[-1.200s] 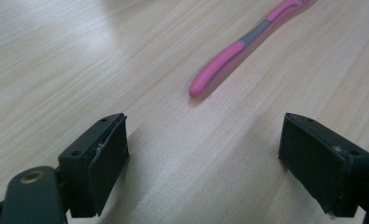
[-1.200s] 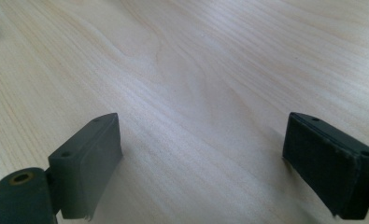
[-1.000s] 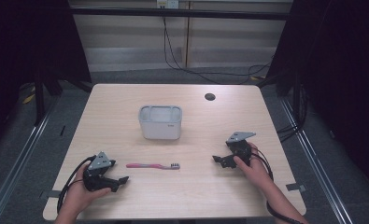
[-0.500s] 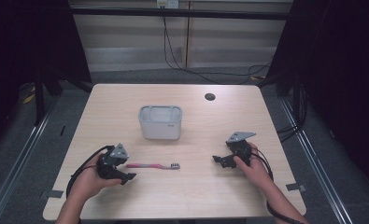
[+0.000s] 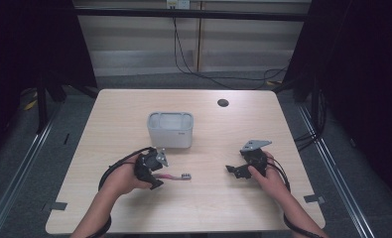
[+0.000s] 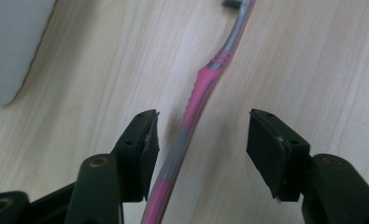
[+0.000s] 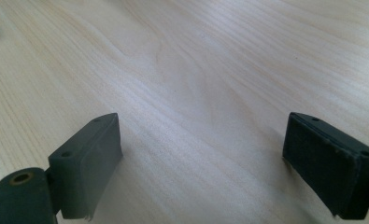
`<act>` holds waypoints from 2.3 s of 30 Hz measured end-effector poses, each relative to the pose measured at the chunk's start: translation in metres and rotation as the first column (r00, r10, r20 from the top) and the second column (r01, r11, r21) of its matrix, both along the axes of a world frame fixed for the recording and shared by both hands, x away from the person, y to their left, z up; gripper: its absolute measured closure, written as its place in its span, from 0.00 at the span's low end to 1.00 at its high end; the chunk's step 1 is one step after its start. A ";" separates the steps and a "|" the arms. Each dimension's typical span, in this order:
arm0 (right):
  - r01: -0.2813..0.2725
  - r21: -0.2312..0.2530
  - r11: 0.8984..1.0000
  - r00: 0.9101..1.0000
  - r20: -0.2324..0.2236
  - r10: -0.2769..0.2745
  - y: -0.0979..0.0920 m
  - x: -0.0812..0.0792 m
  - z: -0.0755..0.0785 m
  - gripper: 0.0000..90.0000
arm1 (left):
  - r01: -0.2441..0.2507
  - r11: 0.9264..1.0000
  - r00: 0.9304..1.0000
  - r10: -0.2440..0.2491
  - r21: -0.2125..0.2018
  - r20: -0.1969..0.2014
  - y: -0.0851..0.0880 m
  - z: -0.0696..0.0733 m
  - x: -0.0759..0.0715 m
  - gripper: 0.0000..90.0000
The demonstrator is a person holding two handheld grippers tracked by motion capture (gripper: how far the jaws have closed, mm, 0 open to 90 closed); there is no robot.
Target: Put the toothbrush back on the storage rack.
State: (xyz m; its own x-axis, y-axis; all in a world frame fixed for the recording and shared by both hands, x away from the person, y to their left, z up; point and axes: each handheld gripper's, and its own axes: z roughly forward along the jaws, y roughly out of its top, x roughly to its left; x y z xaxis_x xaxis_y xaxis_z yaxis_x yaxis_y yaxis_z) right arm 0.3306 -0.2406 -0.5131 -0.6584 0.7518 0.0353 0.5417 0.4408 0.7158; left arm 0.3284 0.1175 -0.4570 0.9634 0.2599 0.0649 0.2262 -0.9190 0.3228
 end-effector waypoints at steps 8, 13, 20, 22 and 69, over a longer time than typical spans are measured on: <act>0.000 0.000 1.000 1.000 0.000 0.000 0.000 0.000 0.000 0.12 | 0.059 0.997 0.998 -0.058 0.043 -0.012 -0.020 -0.001 0.005 0.54; -0.004 0.001 1.000 1.000 0.004 0.004 0.000 0.000 0.000 0.12 | 0.083 0.994 0.996 -0.082 0.067 -0.015 -0.031 -0.004 0.007 0.58; -0.004 0.003 1.000 1.000 0.003 0.003 0.000 0.000 0.000 0.12 | 0.132 0.985 0.990 -0.126 0.107 -0.055 -0.046 -0.009 0.009 0.67; -0.004 0.003 1.000 1.000 0.003 0.004 0.000 0.000 0.000 0.12 | 0.136 0.985 0.989 -0.129 0.105 -0.070 -0.047 -0.009 0.010 0.76; -0.005 0.001 1.000 1.000 0.003 0.005 0.000 0.001 0.000 0.12 | -0.244 0.899 0.967 0.256 -0.363 -0.015 0.010 0.054 0.018 0.89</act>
